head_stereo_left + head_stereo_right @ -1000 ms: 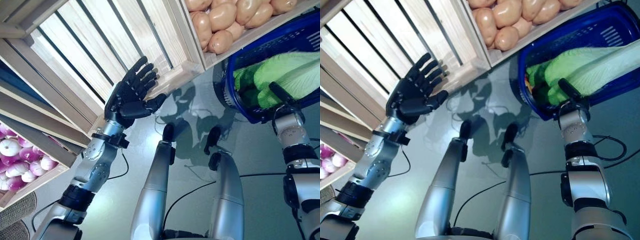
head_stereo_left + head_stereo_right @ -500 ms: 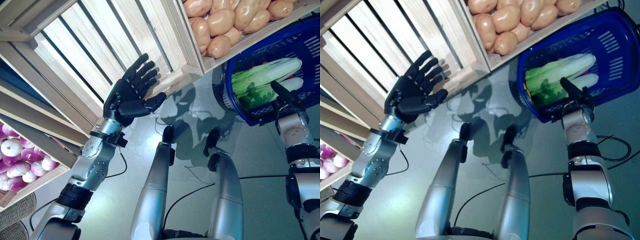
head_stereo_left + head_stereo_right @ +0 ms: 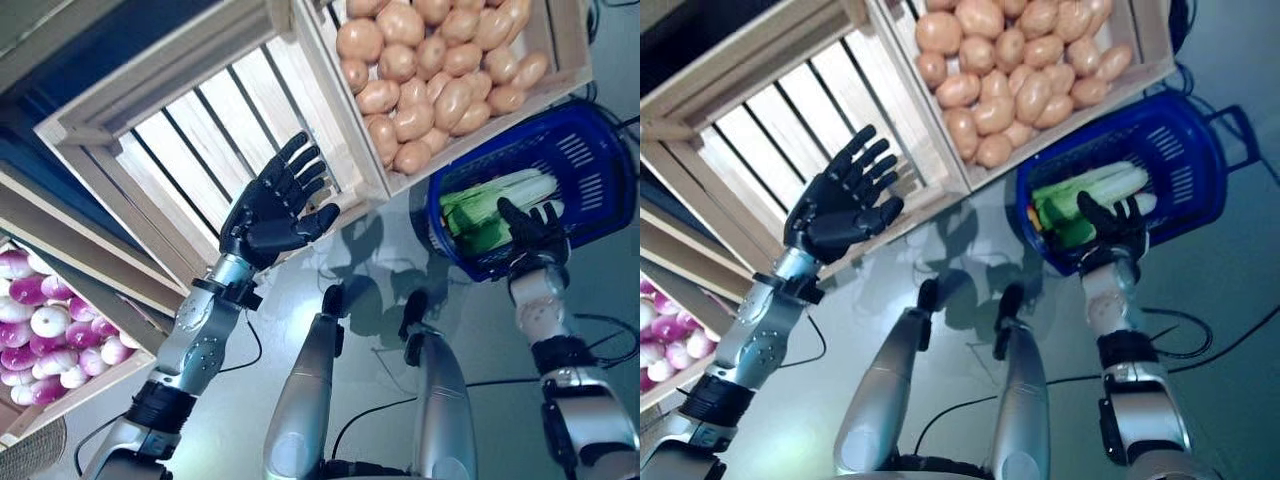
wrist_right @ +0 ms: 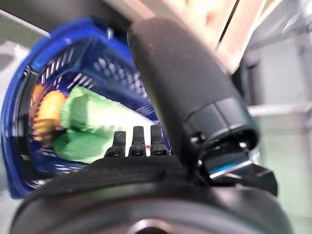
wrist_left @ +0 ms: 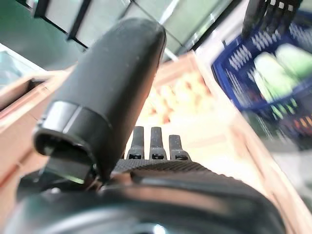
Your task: Put vegetables into the basket
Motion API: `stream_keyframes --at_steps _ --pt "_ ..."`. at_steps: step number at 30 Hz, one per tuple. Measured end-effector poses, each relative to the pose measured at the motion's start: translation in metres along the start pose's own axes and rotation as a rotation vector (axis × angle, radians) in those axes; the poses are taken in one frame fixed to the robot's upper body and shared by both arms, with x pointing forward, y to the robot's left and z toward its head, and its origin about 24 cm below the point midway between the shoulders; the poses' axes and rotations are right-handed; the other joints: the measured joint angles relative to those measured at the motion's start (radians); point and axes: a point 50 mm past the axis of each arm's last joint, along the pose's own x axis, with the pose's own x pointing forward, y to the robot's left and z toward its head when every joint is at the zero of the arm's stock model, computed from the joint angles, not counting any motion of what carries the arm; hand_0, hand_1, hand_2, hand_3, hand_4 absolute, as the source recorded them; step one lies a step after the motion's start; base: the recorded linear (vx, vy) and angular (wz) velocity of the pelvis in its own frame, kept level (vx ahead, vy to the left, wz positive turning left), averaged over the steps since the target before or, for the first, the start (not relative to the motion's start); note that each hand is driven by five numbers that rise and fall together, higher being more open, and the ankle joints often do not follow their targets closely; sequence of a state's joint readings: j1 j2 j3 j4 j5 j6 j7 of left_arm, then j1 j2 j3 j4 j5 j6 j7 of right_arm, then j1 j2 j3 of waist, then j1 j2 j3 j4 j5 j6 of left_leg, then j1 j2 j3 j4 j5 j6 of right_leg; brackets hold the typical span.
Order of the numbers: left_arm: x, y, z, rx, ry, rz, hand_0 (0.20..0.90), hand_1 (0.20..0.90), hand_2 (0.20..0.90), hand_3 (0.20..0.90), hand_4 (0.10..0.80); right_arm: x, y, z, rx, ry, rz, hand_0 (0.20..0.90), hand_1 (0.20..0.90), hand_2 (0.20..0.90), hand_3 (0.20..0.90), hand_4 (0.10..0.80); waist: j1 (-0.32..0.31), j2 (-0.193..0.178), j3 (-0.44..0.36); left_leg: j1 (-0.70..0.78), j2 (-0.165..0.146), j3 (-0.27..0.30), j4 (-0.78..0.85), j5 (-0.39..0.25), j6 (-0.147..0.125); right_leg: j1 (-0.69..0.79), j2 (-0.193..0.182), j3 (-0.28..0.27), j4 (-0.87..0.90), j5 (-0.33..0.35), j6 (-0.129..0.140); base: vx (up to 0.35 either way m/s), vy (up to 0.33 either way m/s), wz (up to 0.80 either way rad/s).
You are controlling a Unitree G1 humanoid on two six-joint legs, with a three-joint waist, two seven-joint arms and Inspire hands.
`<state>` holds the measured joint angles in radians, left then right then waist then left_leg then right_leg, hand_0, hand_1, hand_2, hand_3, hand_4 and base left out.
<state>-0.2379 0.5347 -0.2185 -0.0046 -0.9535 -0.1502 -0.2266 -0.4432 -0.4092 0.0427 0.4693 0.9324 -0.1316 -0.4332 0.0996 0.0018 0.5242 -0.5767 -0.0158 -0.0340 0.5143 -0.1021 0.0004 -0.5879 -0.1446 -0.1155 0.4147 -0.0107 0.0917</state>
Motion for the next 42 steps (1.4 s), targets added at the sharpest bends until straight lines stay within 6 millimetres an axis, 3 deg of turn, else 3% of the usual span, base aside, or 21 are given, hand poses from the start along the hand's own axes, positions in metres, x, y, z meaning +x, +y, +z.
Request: stream_keyframes --at_steps 2,5,12,16,17,21,23,28,31,36,38,42 --pt "-0.004 -0.003 -0.010 -0.025 0.050 -0.025 0.900 0.900 0.900 0.900 0.800 -0.019 0.002 -0.023 -0.018 0.039 0.066 0.900 0.900 0.900 0.900 0.800 -0.025 -0.022 -0.001 0.118 0.005 0.019 -0.103 0.025 -0.002 0.110 0.003 0.001 -0.106 0.034 0.001 0.050 0.108 -0.20" --pt "-0.008 -0.009 -0.021 -0.036 0.102 -0.077 0.900 0.900 0.900 0.900 0.800 -0.037 -0.005 -0.042 -0.061 0.078 0.134 0.900 0.900 0.900 0.900 0.800 -0.033 -0.034 -0.004 0.242 0.014 0.047 -0.215 0.049 0.001 0.225 0.006 0.000 -0.224 0.070 0.007 0.035 0.122 -0.26" --pt "-0.018 -0.020 -0.043 0.033 0.265 -0.219 0.900 0.900 0.900 0.900 0.800 -0.058 -0.013 -0.060 -0.231 0.092 0.240 0.900 0.900 0.900 0.900 0.800 -0.077 -0.039 -0.010 0.434 0.017 0.101 -0.375 0.066 0.007 0.380 0.017 -0.001 -0.365 0.118 0.009 0.072 0.086 -0.26" --pt "-0.035 -0.020 -0.071 0.062 0.442 -0.297 0.900 0.900 0.900 0.900 0.800 -0.076 -0.023 -0.083 -0.285 0.208 0.386 0.900 0.900 0.900 0.900 0.800 -0.092 -0.038 -0.094 0.519 0.030 0.126 -0.456 0.071 0.001 0.428 0.032 -0.004 -0.402 0.117 0.004 0.128 0.062 -0.27" --pt "-0.041 -0.017 -0.081 0.064 0.504 -0.311 0.900 0.900 0.900 0.900 0.800 -0.082 -0.025 -0.092 -0.370 0.242 0.444 0.900 0.900 0.900 0.900 0.800 -0.103 -0.038 -0.114 0.557 0.033 0.126 -0.478 0.073 -0.002 0.463 0.037 -0.008 -0.419 0.115 0.002 0.154 0.040 -0.06" --pt "-0.078 -0.001 -0.114 0.035 0.724 -0.246 0.900 0.900 0.900 0.900 0.800 -0.103 -0.051 -0.122 -0.619 0.442 0.536 0.900 0.900 0.900 0.900 0.800 -0.127 -0.032 -0.243 0.635 0.045 0.124 -0.549 0.079 -0.007 0.544 0.046 -0.025 -0.490 0.115 0.003 0.130 0.037 0.02" --pt "-0.106 0.009 -0.129 0.025 0.829 -0.182 0.900 0.900 0.900 0.900 0.800 -0.114 -0.080 -0.138 -0.717 0.575 0.487 0.900 0.900 0.900 0.900 0.800 -0.128 -0.020 -0.298 0.679 0.053 0.123 -0.591 0.090 -0.012 0.576 0.056 -0.031 -0.503 0.110 0.004 0.091 0.030 0.08" --pt "-0.152 0.024 -0.158 0.148 1.090 -0.129 0.900 0.900 0.900 0.900 0.800 -0.133 -0.126 -0.163 -0.849 0.818 0.354 0.900 0.900 0.900 0.900 0.800 -0.125 -0.004 -0.332 0.706 0.054 0.124 -0.599 0.093 -0.012 0.599 0.056 -0.033 -0.504 0.107 0.005 0.067 0.029 -0.01" --pt "-0.177 0.023 -0.182 0.111 1.200 -0.013 0.900 0.900 0.900 0.900 0.800 -0.150 -0.154 -0.177 -0.968 0.946 0.307 0.900 0.900 0.900 0.900 0.800 -0.121 0.001 -0.351 0.715 0.055 0.125 -0.602 0.099 -0.012 0.606 0.055 -0.034 -0.504 0.107 0.005 0.074 0.017 0.00" --pt "-0.220 0.018 -0.207 0.127 1.399 0.109 0.900 0.900 0.900 0.900 0.800 -0.172 -0.179 -0.191 -0.951 1.112 0.194 0.900 0.900 0.900 0.900 0.800 -0.123 -0.004 -0.390 0.732 0.059 0.128 -0.605 0.100 -0.014 0.621 0.057 -0.034 -0.504 0.105 0.007 0.079 0.018 -0.03" --pt "-0.241 0.018 -0.212 0.123 1.460 0.222 0.900 0.900 0.900 0.900 0.800 -0.177 -0.181 -0.196 -0.918 1.152 0.141 0.900 0.900 0.900 0.900 0.800 -0.122 -0.008 -0.421 0.732 0.061 0.128 -0.609 0.097 -0.018 0.627 0.059 -0.034 -0.505 0.103 0.006 0.070 0.018 0.01" --pt "-0.259 0.021 -0.210 0.192 1.497 0.287 0.900 0.900 0.900 0.900 0.800 -0.188 -0.192 -0.198 -0.871 1.188 0.066 0.900 0.900 0.900 0.900 0.800 -0.109 -0.011 -0.442 0.735 0.060 0.130 -0.609 0.096 -0.017 0.630 0.057 -0.033 -0.504 0.100 -0.001 0.041 0.020 0.02"
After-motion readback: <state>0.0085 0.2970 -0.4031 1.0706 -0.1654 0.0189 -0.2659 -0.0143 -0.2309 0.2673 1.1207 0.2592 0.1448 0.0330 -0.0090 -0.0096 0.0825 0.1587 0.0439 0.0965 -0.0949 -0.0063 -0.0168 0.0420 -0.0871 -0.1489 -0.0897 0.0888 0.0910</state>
